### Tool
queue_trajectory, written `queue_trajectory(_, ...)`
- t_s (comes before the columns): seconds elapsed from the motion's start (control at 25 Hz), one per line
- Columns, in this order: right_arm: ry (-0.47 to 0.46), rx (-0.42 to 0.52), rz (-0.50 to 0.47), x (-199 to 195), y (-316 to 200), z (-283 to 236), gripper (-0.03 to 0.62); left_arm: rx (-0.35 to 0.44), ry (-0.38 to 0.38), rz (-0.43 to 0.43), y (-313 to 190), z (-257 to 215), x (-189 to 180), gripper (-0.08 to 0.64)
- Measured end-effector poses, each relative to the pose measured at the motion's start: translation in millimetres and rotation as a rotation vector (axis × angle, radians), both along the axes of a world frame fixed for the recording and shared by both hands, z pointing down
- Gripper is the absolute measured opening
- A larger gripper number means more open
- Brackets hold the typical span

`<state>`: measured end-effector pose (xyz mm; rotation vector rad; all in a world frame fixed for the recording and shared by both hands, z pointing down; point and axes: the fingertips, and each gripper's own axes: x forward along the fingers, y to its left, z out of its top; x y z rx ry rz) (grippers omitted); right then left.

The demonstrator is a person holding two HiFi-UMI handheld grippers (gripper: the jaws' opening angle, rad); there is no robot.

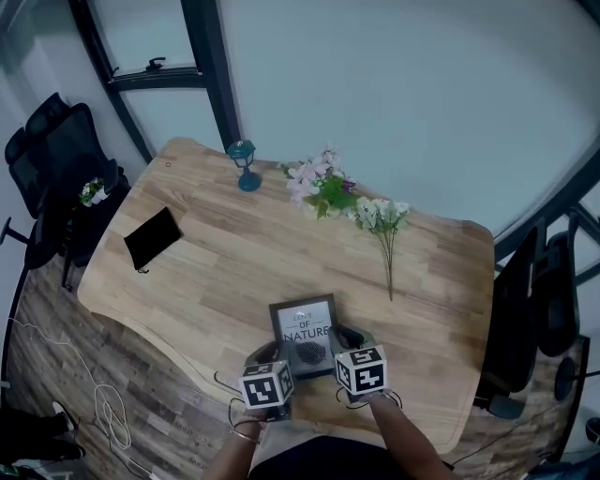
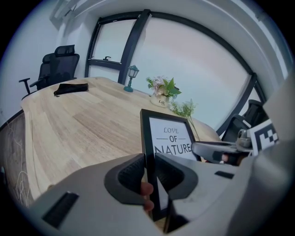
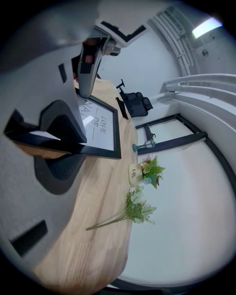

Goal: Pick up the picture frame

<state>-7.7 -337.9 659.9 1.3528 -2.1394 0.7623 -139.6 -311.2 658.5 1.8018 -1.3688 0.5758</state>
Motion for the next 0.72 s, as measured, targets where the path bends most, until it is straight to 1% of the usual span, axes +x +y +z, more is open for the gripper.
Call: queue_trajectory(0.72,-0.045,0.101,0.012,13,28,-49,0.077,0.109,0.007,0.004,26,-50,11,0.066)
